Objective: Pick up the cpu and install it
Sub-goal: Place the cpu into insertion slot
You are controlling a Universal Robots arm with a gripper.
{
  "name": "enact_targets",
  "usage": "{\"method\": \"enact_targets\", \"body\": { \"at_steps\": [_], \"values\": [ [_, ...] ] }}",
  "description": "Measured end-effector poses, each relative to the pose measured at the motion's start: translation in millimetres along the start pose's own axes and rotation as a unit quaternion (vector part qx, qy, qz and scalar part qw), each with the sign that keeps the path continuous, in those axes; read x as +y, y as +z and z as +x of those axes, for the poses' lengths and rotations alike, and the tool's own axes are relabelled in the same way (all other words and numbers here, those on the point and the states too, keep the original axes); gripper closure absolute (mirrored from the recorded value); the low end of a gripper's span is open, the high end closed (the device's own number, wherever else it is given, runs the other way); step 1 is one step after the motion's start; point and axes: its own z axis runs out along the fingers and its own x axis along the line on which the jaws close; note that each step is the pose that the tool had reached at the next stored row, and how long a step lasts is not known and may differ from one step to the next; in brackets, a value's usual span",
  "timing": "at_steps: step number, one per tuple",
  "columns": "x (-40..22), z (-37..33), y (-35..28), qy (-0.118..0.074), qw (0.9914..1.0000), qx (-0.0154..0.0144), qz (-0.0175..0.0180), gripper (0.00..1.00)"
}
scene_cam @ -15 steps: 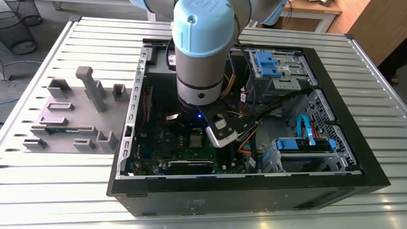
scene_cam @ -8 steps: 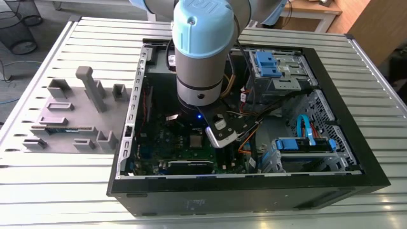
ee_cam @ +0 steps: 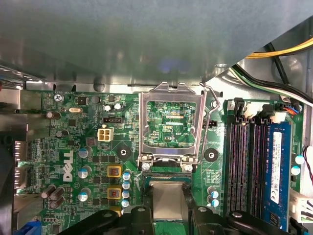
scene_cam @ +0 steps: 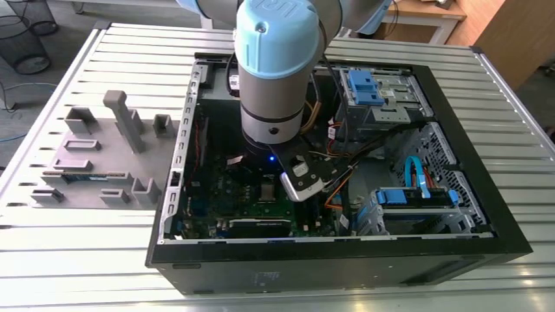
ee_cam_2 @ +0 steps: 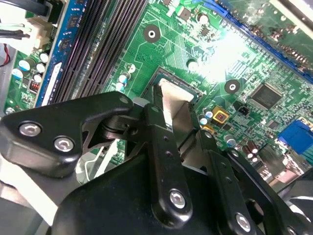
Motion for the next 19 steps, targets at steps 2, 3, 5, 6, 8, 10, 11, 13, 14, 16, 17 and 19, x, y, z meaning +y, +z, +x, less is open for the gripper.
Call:
{"method": "enact_targets", "body": {
  "at_steps": [2, 3, 5, 6, 8, 10, 11, 13, 14, 16, 17, 19],
  "values": [
    [0.1, 0.0, 0.1, 0.000, 1.00000, 0.0000, -0.0001, 0.67],
    [0.0, 0.0, 0.1, 0.000, 1.00000, 0.0000, 0.0000, 0.67],
    [0.1, 0.0, 0.1, 0.000, 1.00000, -0.0001, -0.0001, 0.67],
    [0.0, 0.1, 0.1, 0.000, 1.00000, -0.0001, -0.0001, 0.67],
    [0.1, 0.1, 0.2, 0.000, 1.00000, -0.0001, -0.0002, 0.67],
    [0.1, 0.0, 0.4, 0.000, 1.00000, -0.0003, -0.0002, 0.66],
    [0.1, 0.0, 0.4, 0.000, 1.00000, -0.0002, -0.0002, 0.66],
    [0.1, 0.2, 0.3, 0.000, 1.00000, -0.0001, -0.0001, 0.60],
    [0.0, 0.2, 0.6, 0.000, 1.00000, 0.0000, 0.0000, 0.60],
    [0.0, 0.2, 0.9, 0.000, 1.00000, 0.0001, 0.0002, 0.60],
    [0.0, 0.2, 0.9, 0.000, 1.00000, 0.0000, 0.0002, 0.60],
    [0.0, 0.2, 0.9, 0.000, 1.00000, 0.0000, 0.0001, 0.60]
  ]
}}
